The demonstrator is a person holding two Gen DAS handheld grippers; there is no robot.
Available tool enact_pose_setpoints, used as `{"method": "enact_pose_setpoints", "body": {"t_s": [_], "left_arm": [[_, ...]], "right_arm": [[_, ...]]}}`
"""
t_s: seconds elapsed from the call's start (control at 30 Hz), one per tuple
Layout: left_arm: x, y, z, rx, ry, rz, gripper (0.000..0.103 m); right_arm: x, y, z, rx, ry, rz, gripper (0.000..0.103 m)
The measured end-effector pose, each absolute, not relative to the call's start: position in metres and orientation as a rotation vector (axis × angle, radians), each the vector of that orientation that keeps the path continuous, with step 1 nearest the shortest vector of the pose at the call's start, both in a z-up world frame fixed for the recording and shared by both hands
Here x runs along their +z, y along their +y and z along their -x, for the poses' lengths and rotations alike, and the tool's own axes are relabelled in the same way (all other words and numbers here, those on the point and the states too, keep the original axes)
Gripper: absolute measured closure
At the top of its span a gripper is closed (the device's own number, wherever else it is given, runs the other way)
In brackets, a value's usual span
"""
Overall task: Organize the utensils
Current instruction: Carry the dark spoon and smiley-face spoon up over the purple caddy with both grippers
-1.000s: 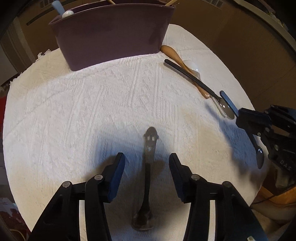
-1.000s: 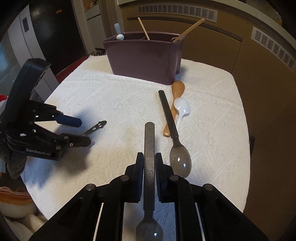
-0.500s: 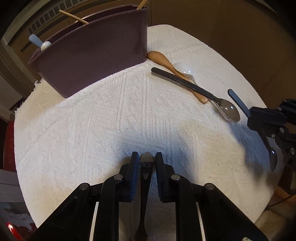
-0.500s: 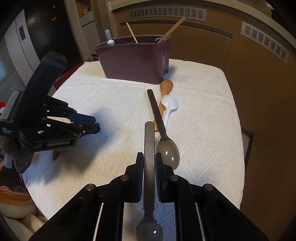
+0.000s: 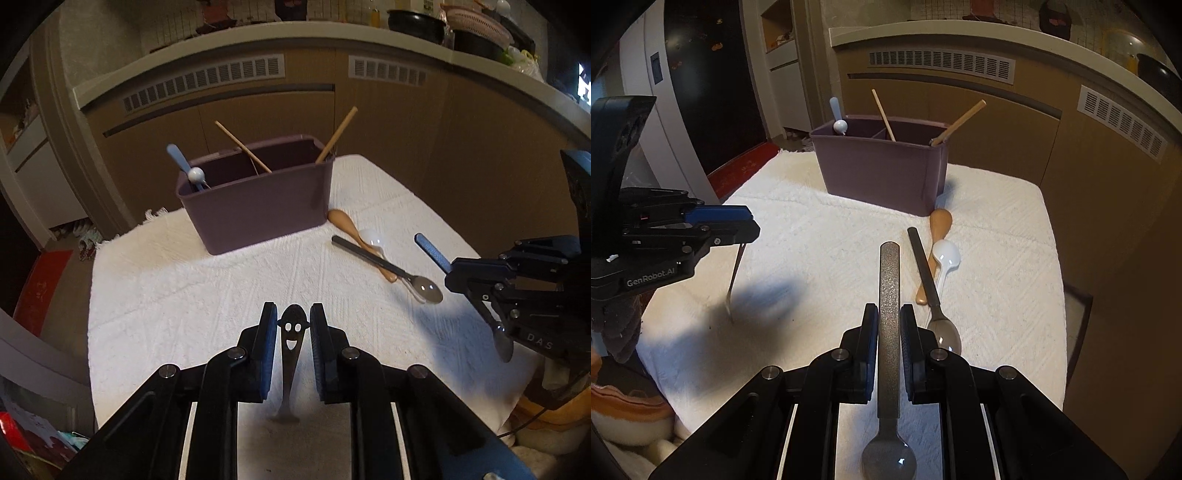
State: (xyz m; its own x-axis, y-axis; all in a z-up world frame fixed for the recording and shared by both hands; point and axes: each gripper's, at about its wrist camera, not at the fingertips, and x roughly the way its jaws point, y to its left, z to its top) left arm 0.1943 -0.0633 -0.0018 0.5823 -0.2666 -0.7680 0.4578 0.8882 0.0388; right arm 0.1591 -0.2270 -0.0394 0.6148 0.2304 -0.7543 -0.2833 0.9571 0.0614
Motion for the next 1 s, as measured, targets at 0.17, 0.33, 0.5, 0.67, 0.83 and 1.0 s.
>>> {"method": "enact_pose_setpoints", "body": {"t_s": [0.17,0.33,0.5,0.67,0.83,1.0], "left_arm": [[0.027,-0.045,-0.191,-0.411,0.760,-0.181,0.087],[0.055,-0.038,-0.190,-0.401,0.675,-0.164,0.087],[0.074,-0.036,-0.195,-0.393,0.620,-0.153,0.087],[0.088,-0.036,-0.208,-0.373,0.588,-0.157,0.087],[0.108,-0.029,-0.229,-0.358,0.552,-0.130,0.087],[0.129,-0.021,-0.271,-0.348,0.527,-0.087,0.087]], "right_arm": [[-0.008,-0.215,-0.165,0.311,0.778,0.074,0.090],[0.033,-0.209,-0.171,0.322,0.663,0.056,0.091],[0.067,-0.206,-0.177,0.292,0.559,0.065,0.090],[0.093,-0.201,-0.188,0.265,0.448,0.079,0.090],[0.111,-0.204,-0.210,0.285,0.407,0.050,0.090],[0.129,-0.215,-0.241,0.351,0.346,-0.010,0.090]]}}
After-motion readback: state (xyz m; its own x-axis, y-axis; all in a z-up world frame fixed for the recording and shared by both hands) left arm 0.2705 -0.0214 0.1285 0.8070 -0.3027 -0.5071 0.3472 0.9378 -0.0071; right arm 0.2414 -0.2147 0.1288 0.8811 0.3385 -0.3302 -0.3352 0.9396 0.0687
